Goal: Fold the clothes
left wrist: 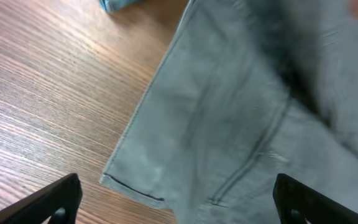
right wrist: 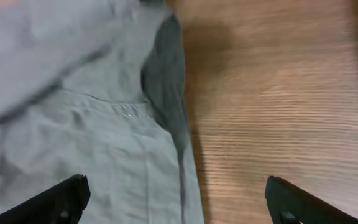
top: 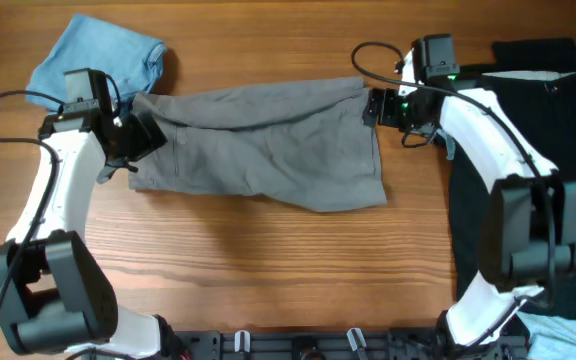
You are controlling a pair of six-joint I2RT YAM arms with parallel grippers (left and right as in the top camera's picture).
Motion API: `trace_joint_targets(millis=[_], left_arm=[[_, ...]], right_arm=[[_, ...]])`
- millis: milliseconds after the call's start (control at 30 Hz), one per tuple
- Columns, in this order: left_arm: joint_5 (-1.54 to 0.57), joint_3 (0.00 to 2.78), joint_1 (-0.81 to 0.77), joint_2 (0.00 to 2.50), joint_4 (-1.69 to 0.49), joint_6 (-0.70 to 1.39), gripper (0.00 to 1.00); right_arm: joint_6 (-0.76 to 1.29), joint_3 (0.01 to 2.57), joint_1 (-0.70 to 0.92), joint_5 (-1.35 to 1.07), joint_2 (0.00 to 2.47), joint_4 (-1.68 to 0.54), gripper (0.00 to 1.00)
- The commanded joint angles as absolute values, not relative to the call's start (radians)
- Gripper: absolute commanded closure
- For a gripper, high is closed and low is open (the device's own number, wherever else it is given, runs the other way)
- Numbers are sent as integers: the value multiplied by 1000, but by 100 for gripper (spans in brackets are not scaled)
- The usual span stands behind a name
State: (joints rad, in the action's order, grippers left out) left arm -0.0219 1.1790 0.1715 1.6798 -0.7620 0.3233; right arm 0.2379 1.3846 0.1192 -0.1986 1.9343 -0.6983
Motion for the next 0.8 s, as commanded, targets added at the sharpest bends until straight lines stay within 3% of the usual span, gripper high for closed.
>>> trace_joint_targets(millis=[0,100,133,200,300,333,400,600,733,767], left_arm=[[6,1131,177,1762,-748,263,6],[-15,1131,176,1811,-763,226,15],[-23,1131,176,1825,-771,214,21],[-34,1131,176,1854,-780,203,31],[-60,1131,176,1890,-779,189,61],[-60,1131,176,1894,-780,186,72],[-59,1132,176,1894,-783,186,95],[-54,1184,177,1883,-896,159,96],[-55,1240,176,1883,-974,138,96],[-55,1250,176,1883,-986,138,96]], right_arm=[[184,1355,128,-260,2037,-688,5],[180,1354,128,-337,2090,-681,15],[171,1354,128,-358,2101,-677,23],[145,1354,128,-407,2115,-661,50],[130,1355,126,-416,2114,-638,87],[126,1355,123,-403,2112,-633,96],[134,1362,112,-336,2107,-636,96],[212,1470,13,4,2041,-756,95],[123,1529,-44,-22,1975,-786,96],[99,1530,-51,-59,1960,-788,83]])
